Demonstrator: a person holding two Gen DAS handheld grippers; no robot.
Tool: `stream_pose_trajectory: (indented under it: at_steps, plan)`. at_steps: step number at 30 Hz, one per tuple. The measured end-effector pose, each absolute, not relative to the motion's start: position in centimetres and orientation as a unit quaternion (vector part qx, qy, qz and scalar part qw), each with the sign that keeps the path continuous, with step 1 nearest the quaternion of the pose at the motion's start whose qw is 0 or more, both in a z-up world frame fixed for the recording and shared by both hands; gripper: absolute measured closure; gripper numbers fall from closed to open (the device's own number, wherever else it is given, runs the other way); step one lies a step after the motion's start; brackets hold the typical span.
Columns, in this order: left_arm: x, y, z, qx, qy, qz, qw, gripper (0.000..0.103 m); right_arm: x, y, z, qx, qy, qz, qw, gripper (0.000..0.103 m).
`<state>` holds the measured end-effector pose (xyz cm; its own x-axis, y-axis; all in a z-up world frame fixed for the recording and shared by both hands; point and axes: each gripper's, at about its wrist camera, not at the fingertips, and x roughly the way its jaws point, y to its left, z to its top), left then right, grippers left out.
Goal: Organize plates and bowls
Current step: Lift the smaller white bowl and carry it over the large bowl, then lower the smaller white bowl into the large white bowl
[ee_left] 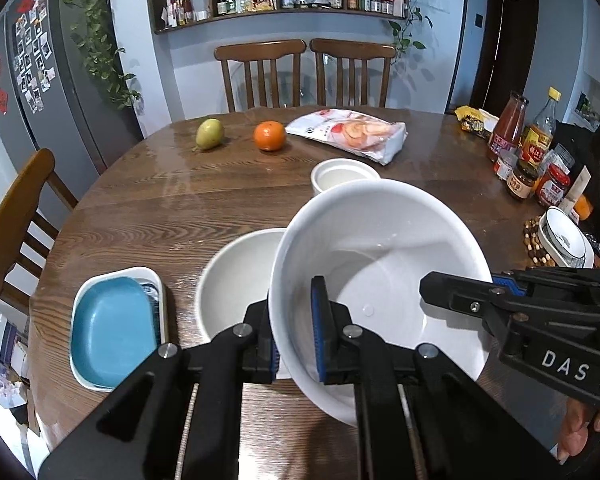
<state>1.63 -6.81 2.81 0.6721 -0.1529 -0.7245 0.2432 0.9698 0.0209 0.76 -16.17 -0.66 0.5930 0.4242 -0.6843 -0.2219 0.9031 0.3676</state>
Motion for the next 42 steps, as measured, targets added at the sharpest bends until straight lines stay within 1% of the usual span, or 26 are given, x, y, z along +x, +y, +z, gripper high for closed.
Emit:
stream_pose_trajectory:
  at_steps: [12, 13, 24, 35, 42]
  plan:
    - [1.8, -2.5, 4.2, 0.041, 0.374, -0.104, 0.921, 0.092, 0.6, -11.4, 1.4, 0.093, 0.401, 0.178, 0.894, 0.091]
    - [1.9, -2.3, 4.4, 0.038, 0.372, -0.108, 0.921, 0.09, 0.7, -11.1, 1.7, 0.091, 0.398, 0.179, 0.895, 0.091]
    - [2.6, -1.9, 6.2, 0.042, 0.348, -0.125, 0.928, 0.089, 0.5, -10.1, 4.1, 0.085, 0.373, 0.165, 0.909, 0.091]
    - [5.4, -2.5, 7.8, 0.043, 0.339, -0.142, 0.929, 0.089, 2.6, -10.9, 6.2, 0.083, 0.356, 0.148, 0.919, 0.091]
    - [6.9, -2.6, 6.2, 0.041, 0.363, -0.139, 0.921, 0.089, 4.5, -11.1, 5.3, 0.078, 0.37, 0.148, 0.914, 0.091]
